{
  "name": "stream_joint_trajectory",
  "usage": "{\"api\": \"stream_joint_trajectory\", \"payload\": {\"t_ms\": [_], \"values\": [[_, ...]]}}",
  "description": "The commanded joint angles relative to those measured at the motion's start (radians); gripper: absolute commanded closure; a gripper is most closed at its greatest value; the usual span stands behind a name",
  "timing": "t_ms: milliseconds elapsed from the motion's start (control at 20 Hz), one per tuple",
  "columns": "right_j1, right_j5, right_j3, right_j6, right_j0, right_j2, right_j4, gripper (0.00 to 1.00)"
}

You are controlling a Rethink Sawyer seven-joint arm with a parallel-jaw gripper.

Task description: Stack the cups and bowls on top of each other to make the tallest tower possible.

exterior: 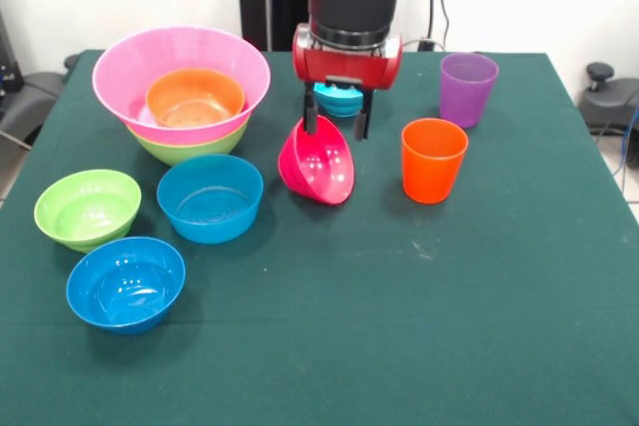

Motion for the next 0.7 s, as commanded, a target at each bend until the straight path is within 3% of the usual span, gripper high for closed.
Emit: {"api": "stream_joint_trajectory", "payload": {"t_ms": [50, 700], "values": [[-0.002, 0.059, -0.014, 0.053, -0.001, 0.09, 0.029, 0.0], [0.043, 0.018, -0.029, 0.034, -0.017, 0.088, 0.018, 0.0]]}}
